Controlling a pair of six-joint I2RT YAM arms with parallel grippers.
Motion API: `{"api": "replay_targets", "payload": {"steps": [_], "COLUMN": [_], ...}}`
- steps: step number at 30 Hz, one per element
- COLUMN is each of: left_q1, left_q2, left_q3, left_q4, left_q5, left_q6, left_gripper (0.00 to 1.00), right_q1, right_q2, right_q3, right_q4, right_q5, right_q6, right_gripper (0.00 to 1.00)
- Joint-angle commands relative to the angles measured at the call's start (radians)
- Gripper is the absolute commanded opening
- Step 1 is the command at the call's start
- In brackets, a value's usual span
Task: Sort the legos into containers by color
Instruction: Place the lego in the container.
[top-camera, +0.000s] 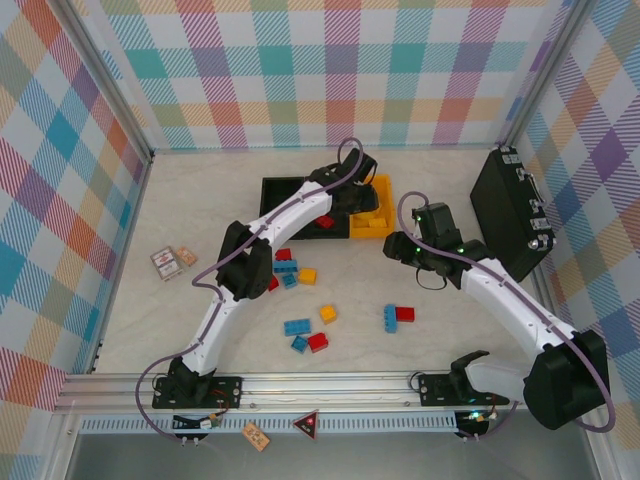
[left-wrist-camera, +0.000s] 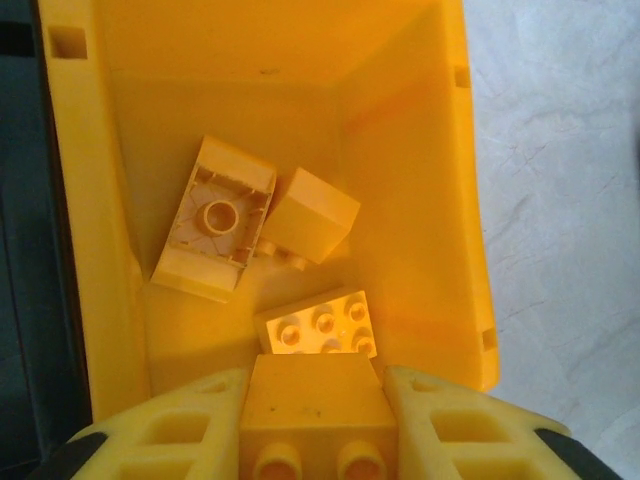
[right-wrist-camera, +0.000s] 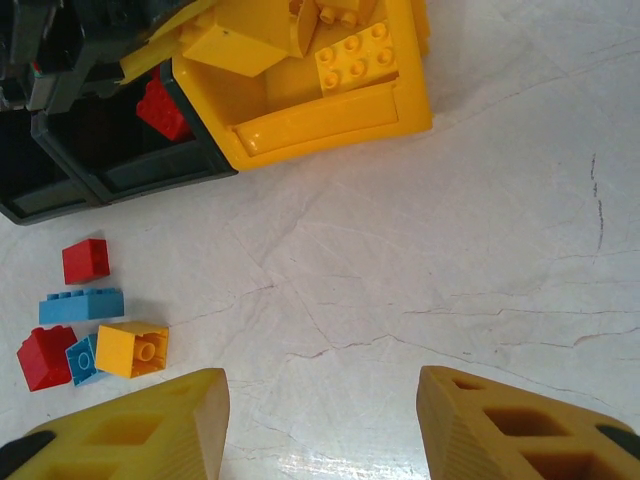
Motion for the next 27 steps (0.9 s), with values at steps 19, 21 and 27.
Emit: {"api": "replay_targets", "payload": {"steps": [19, 21, 27], "left_q1": [-0.018, -0.018, 0.006], "left_q2": [-0.241, -0.308, -0.526], "left_q3": [-0.175, -0.270, -0.601], "left_q4": [0.019, 0.046, 0.167], "left_q5": [0.018, 0.017, 0.074], "left_q6": [0.088, 0.100, 0.115], "left_gripper": [0.51, 0.53, 0.56], "right_q1": [-0.011, -0.011, -0.010], "right_q2": [-0.010, -0.015, -0.017], "right_q3": [0.027, 0.023, 0.015], "right_q4": [-0.007, 0.011, 0.055], "right_q5": [-0.031, -0.067, -0.181], "right_q6": [-0.025, -0.037, -0.071], "right_gripper": [0.53, 0.53, 0.55]}}
